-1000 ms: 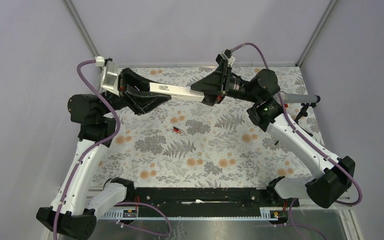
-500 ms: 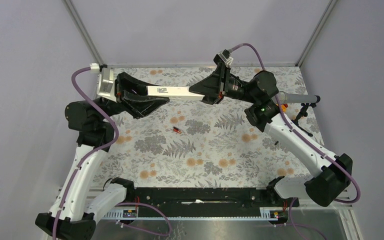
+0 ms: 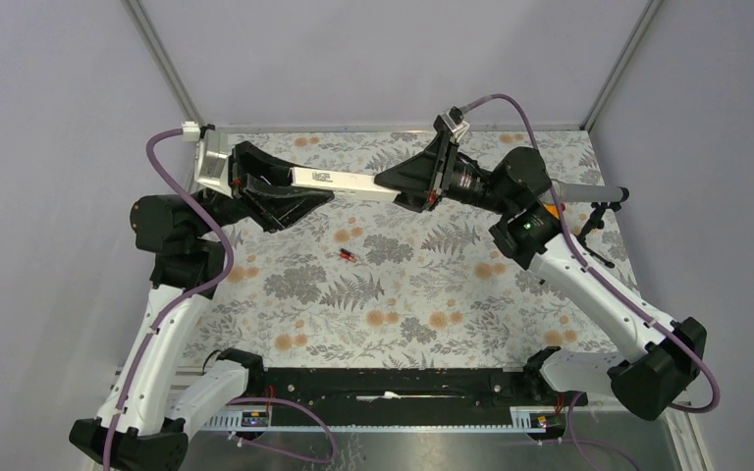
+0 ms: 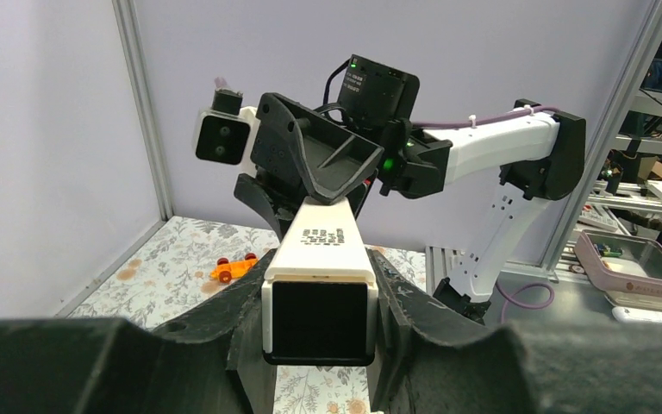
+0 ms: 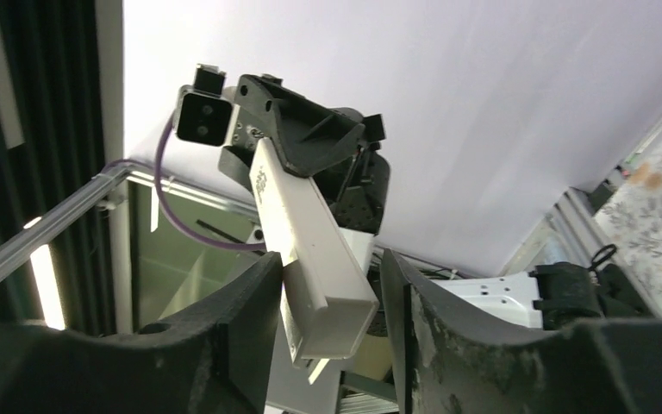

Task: Load the batteries into the remote control
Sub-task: Remove the battery cover from the remote control.

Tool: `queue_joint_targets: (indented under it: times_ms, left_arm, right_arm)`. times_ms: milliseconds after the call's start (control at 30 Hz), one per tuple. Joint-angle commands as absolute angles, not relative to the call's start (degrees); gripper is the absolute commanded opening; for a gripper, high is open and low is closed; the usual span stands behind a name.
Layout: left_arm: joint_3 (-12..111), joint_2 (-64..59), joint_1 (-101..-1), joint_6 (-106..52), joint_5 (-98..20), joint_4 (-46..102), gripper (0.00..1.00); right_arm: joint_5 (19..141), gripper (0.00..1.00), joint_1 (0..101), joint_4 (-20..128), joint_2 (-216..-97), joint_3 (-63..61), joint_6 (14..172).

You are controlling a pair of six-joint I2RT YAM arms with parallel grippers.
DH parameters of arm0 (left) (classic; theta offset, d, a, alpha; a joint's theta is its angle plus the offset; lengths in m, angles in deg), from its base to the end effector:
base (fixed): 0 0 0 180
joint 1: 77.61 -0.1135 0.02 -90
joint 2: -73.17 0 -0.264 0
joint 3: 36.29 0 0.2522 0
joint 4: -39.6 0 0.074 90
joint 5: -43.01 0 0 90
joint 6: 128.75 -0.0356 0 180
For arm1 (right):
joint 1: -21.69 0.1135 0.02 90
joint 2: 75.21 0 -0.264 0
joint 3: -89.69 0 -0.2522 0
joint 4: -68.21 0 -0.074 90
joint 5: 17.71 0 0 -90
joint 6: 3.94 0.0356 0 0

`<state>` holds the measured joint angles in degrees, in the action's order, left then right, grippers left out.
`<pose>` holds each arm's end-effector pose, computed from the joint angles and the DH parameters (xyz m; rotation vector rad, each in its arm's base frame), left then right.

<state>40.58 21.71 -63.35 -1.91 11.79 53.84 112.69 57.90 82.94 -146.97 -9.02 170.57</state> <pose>0.1422 -0.0676 0.4872 0.8342 1.0351 -1.2144 0.2109 0.1830 0.4475 -0.1550 1.6077 2.1433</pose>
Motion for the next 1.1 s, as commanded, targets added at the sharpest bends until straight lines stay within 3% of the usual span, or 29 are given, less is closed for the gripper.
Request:
queue_joint_targets:
  times_ms: [0, 133, 367, 767, 967, 1067]
  left_arm:
    - [41.89, 23.05, -63.64, -3.36, 7.70, 56.95, 0.00]
    - [41.65, 22.98, -63.66, -4.19, 7.87, 55.77, 0.00]
    - [43.78, 22.27, -63.64, -11.06, 13.66, 44.99, 0.00]
    - [44.26, 22.62, -63.64, -25.37, 7.48, 30.15, 0.00]
    - [44.68, 22.19, -63.64, -26.95, 8.81, 27.79, 0.00]
    - [44.63, 22.21, -63.64, -26.58, 10.36, 27.85, 0.00]
  right_arm:
    - [110.14, 0.54, 57.80, 71.94, -145.05, -7.29, 161.54]
    - [108.47, 0.57, 57.79, 69.30, -144.19, -7.62, 159.59]
    - [104.73, 0.52, 57.82, 55.17, -144.33, -1.39, 145.94]
    - [108.51, 0.66, 57.79, 51.15, -146.30, 0.02, 148.68]
    - [107.84, 0.46, 57.75, 50.68, -147.11, -0.02, 148.20]
    - [106.88, 0.47, 57.78, 48.97, -147.77, 0.43, 146.48]
